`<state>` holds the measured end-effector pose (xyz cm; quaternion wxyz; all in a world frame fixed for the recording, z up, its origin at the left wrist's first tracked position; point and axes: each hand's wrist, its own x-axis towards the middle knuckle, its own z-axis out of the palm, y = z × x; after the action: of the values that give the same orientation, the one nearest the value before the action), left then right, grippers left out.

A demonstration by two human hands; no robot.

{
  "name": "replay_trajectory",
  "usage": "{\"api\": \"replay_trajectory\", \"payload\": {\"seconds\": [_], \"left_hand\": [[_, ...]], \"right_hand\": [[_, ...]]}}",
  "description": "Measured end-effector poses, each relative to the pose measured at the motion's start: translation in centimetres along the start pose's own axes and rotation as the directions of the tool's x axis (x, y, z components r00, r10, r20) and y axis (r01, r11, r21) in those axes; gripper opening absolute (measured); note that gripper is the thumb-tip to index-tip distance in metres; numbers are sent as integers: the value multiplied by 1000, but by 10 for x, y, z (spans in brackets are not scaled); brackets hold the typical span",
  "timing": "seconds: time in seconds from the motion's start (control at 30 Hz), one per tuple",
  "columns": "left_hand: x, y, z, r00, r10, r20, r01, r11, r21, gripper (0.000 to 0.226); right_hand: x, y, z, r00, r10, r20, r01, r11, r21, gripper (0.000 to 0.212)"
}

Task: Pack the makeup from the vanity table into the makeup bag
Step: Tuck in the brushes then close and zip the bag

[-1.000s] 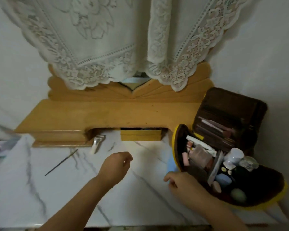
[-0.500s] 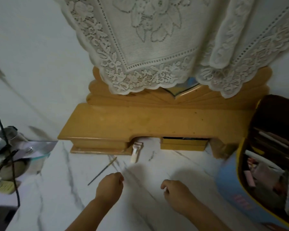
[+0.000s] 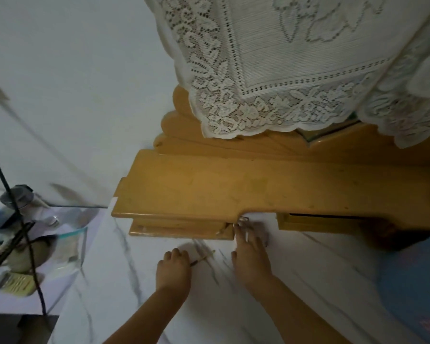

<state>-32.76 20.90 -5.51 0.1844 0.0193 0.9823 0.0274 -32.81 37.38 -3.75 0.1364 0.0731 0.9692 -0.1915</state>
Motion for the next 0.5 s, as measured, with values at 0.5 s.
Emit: {"api": "replay_trajectory", "payload": {"seconds": [0.5], "left_hand": [[-7,26,-15,1000,26,-10,-28,862,-506,16]], "right_hand": [[-13,30,3,997,71,-8,-71,997,-19,64]]}}
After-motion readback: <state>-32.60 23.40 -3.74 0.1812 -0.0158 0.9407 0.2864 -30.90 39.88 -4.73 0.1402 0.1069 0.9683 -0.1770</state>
